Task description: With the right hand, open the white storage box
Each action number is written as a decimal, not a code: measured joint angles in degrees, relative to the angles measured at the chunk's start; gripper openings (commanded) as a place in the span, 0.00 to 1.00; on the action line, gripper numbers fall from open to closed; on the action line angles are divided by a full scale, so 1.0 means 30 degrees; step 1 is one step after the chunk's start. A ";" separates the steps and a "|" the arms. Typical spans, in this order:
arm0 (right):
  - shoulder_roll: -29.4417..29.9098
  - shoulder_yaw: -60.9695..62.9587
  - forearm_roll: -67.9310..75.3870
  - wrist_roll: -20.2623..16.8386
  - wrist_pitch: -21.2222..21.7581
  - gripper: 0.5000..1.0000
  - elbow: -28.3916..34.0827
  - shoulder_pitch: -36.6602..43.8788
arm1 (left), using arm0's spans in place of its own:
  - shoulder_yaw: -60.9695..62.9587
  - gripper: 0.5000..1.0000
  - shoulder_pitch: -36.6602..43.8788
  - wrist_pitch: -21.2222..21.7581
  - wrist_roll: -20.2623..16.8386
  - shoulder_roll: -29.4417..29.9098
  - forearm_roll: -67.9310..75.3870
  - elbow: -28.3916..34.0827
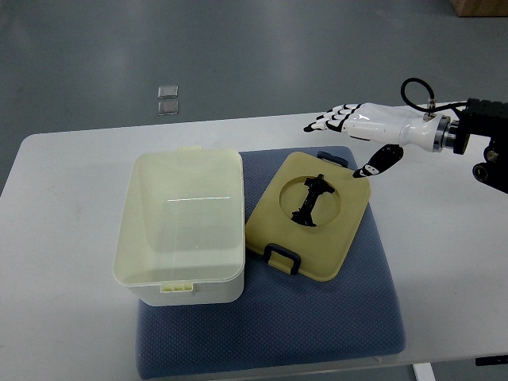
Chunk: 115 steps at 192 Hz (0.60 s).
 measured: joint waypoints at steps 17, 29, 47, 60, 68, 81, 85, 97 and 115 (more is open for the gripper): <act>0.0028 0.1498 0.2952 0.0000 0.1311 0.86 -0.0200 -0.0099 | 0.0000 1.00 0.0007 0.0000 0.0000 0.0000 0.0000 0.0000; 0.0186 0.2675 0.5894 0.0000 0.1988 0.86 -0.0330 -0.0368 | 0.0000 1.00 0.0002 0.0000 0.0000 0.0000 0.0000 0.0000; 0.0516 0.3969 1.0523 -0.0535 0.2227 0.86 -0.0530 -0.0899 | 0.0000 1.00 0.0008 0.0000 0.0000 0.0000 0.0000 0.0000; 0.0743 0.4579 1.3419 -0.1843 0.2229 0.86 -0.0575 -0.1058 | 0.0000 1.00 0.0002 0.0000 0.0000 0.0000 0.0000 0.0000; 0.0895 0.4890 1.5098 -0.2734 0.2221 0.86 -0.0592 -0.1134 | 0.0000 1.00 0.0000 0.0000 0.0000 0.0000 0.0000 0.0000; 0.1179 0.5235 1.7656 -0.4092 0.2193 0.86 -0.0695 -0.1447 | 0.0000 1.00 0.0001 0.0000 0.0000 0.0000 0.0000 0.0001; 0.1273 0.5305 1.8361 -0.4450 0.2191 0.86 -0.0759 -0.1571 | 0.0000 1.00 0.0002 0.0000 0.0000 0.0000 0.0000 0.0001; 0.1598 0.5558 2.0386 -0.5435 0.2179 0.86 -0.1018 -0.1930 | 0.0000 1.00 0.0009 0.0000 0.0001 0.0000 0.0000 0.0000; 0.2009 0.5839 2.2690 -0.6567 0.2195 0.86 -0.1502 -0.2411 | 0.0000 1.00 0.0002 0.0000 0.0000 0.0000 0.0000 0.0001</act>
